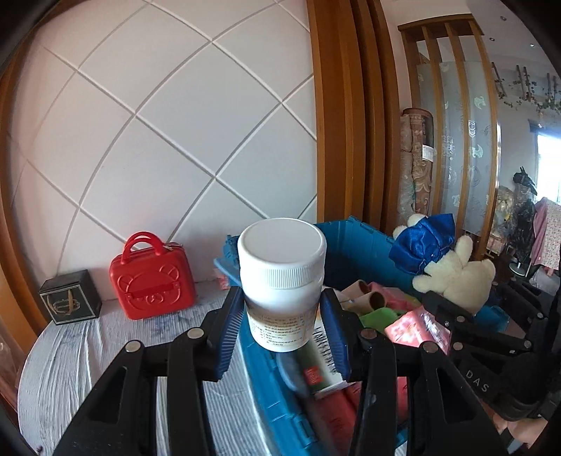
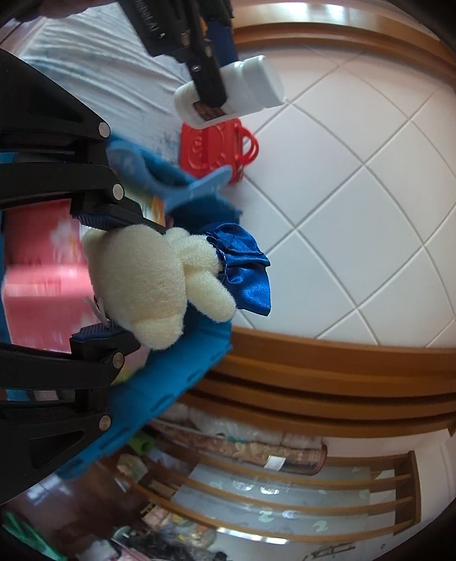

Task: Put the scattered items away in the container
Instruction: 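Open the left tool dropping the bottle while the right tool releases the bunny into the crate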

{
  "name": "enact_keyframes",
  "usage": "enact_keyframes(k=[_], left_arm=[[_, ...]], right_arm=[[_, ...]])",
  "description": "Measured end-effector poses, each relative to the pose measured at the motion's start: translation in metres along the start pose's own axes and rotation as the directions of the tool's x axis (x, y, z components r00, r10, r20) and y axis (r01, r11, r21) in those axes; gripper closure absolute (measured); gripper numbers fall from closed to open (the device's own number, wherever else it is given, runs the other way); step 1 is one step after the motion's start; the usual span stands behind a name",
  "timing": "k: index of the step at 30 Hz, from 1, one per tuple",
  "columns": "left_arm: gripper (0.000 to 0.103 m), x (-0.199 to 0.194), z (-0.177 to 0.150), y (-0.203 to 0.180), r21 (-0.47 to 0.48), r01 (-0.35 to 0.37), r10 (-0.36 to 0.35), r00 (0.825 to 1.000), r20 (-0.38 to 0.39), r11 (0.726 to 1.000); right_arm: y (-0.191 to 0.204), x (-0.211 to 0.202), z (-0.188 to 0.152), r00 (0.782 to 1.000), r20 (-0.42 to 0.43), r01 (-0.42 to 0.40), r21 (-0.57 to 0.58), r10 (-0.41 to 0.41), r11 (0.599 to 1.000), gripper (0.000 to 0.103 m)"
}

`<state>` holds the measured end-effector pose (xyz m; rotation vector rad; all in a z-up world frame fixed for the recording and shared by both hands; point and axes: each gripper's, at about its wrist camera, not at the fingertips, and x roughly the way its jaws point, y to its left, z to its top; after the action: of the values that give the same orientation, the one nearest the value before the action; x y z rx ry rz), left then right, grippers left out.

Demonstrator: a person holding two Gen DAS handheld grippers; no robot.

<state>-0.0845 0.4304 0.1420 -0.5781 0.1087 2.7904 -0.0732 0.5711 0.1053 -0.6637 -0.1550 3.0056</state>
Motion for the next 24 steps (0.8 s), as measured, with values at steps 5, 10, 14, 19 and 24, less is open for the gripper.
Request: enact_keyframes(k=[5,10,14,19,24], left_arm=[[0.059,0.048,0.008,-0.065,-0.018,0.017,-0.018,0.998,-0.058,1.0],[0.059,0.095,-0.007,-0.112,0.018,0.004,0.0,0.983,-0.182,1.0],[0.059,0.118,-0.021,-0.124,0.019,-0.014,0.018,0.966,-0.258,1.0],[0.059,0.124,-0.021,-0.128,-0.005,-0.027,0.025,0.963,-0.267,1.0],[0.056,0.125,-0.022,-0.13,0.007,-0.043,0.043,0.964,-0.262,0.999]], right_arm=[[-0.063,0.033,-0.01,0.998,-0.064,-0.017,-0.001,0.017,1.0,0.061],[-0.099,0.056,-0.039,0.983,-0.174,-0.062,0.008,0.063,0.998,0.06],[-0.109,0.074,-0.059,0.96,-0.263,-0.09,0.022,0.093,0.996,0.06],[-0.116,0.082,-0.073,0.943,-0.314,-0.111,0.016,0.111,0.994,0.059],[-0.124,0.085,-0.08,0.941,-0.319,-0.11,0.027,0.113,0.994,0.051]])
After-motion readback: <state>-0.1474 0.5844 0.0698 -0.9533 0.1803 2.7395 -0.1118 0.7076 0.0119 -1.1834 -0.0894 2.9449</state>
